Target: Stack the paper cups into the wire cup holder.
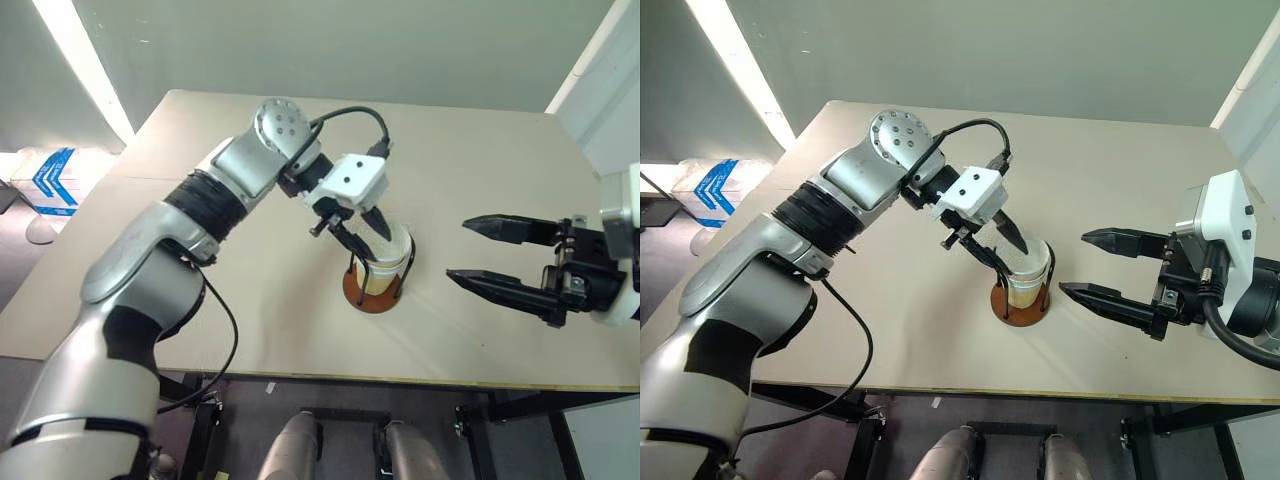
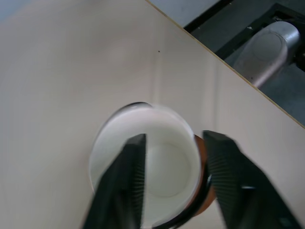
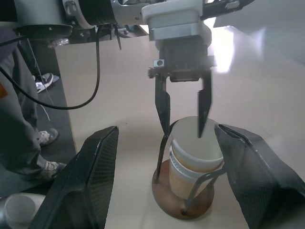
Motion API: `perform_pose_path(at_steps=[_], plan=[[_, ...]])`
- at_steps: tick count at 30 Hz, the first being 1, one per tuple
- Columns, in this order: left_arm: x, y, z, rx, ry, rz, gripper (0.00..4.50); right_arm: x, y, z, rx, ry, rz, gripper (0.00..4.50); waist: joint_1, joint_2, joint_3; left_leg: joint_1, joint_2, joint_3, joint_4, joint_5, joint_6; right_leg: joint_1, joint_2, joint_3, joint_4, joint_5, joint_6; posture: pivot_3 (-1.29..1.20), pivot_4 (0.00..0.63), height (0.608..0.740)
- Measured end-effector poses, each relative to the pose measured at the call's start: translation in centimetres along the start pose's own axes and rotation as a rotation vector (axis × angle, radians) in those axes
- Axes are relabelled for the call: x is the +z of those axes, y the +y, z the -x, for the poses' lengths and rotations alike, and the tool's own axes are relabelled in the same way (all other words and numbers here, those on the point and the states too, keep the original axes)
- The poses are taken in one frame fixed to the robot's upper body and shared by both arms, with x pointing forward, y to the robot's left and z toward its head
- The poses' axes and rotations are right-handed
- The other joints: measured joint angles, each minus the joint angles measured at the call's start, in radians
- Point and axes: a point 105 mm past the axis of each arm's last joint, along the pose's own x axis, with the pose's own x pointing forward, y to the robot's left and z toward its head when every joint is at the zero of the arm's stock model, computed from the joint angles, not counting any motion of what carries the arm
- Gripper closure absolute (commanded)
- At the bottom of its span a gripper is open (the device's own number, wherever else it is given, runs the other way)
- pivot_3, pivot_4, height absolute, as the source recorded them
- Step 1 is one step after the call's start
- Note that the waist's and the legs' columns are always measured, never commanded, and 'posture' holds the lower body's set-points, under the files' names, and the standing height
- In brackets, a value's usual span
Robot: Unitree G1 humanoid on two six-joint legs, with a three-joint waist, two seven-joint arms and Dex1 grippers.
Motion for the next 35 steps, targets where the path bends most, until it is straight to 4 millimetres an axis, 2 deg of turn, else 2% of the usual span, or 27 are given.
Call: perform_pose_path(at_steps=[4,8,13,15,16,20,25,28,29,32,35], plan=[[1.9,1.5,2.1,0.106,-0.072,-0.007,0.01,0.1,-0.1,0.0,0.004,0.0,0.003,1.12,0.0,0.0,0.0,0.001,0.0,0.001,0.0,0.0,0.0,0.0,0.0,0.001,0.0,-0.001,0.002,0.0,0.15,0.74],[2.5,2.6,3.7,0.243,-0.135,0.01,0.01,0.1,-0.4,-0.3,0.03,-0.008,0.005,1.12,-0.001,0.0,0.0,0.001,0.0,0.002,0.0,0.0,0.0,0.0,0.0,0.001,0.0,-0.002,0.002,0.0,0.15,0.74],[1.8,3.8,5.8,0.535,-0.225,0.097,0.01,-0.5,-1.4,-0.8,0.072,-0.012,-0.024,1.12,-0.003,0.0,0.0,0.001,0.0,0.004,0.001,0.004,-0.005,0.0,0.0,0.002,0.0,-0.001,0.003,0.0,0.15,0.74],[1.4,4.0,7.1,0.676,-0.269,0.146,0.01,-0.3,-2.1,-0.9,0.088,-0.016,-0.016,1.12,-0.004,0.0,0.0,0.002,0.0,0.006,0.001,0.006,-0.007,0.0,0.0,0.004,0.001,-0.001,0.004,0.0,0.15,0.74],[0.9,4.0,8.5,0.794,-0.293,0.19,0.01,-0.1,-2.5,-1.2,0.099,-0.02,-0.005,1.12,-0.005,0.0,0.0,0.002,0.0,0.008,0.0,0.007,-0.006,0.0,0.0,0.004,0.001,-0.001,0.004,0.0,0.15,0.74],[-1.3,3.0,13.2,1.155,-0.344,0.342,0.01,-0.6,-4.0,-1.5,0.109,-0.02,-0.01,1.12,-0.015,0.0,0.0,0.006,0.001,0.015,0.0,0.009,-0.005,0.0,0.001,0.008,0.001,-0.001,0.004,0.0,0.15,0.74],[-4.3,0.8,15.8,1.445,-0.292,0.447,0.01,-1.8,-5.7,-2.0,0.079,-0.01,-0.02,1.12,-0.013,0.0,0.0,0.009,0.0,0.019,0.0,0.011,-0.002,0.001,0.003,0.022,0.002,0.002,0.004,0.0,0.15,0.74],[-6.5,-1.1,16.3,1.544,-0.178,0.482,0.01,-2.4,-7.5,-2.3,0.011,-0.005,-0.012,1.12,-0.019,0.0,0.0,0.014,0.0,0.022,0.0,0.009,0.001,0.005,0.003,0.023,0.001,0.003,0.002,0.0,0.15,0.74],[-7.1,-1.5,16.3,1.559,-0.147,0.489,0.01,-2.9,-8.0,-2.3,-0.011,0.007,-0.017,1.12,-0.018,0.0,0.0,0.015,0.0,0.022,0.0,0.005,0.007,0.005,0.003,0.023,0.002,0.003,0.002,0.0,0.15,0.74],[-7.9,-2.5,16.1,1.58,-0.094,0.492,0.01,-3.9,-9.3,-2.5,-0.074,0.014,-0.026,1.12,-0.017,0.0,0.0,0.016,0.0,0.021,-0.002,0.004,0.008,0.005,0.003,0.023,0.002,0.006,-0.005,0.0,0.15,0.74],[-8.2,-3.1,16.0,1.606,-0.07,0.48,0.01,-4.5,-9.7,-2.7,-0.101,0.034,-0.016,1.12,-0.018,0.0,0.0,0.018,0.0,0.022,-0.002,0.005,0.007,0.005,0.003,0.023,0.002,0.005,-0.012,0.0,0.15,0.74]])
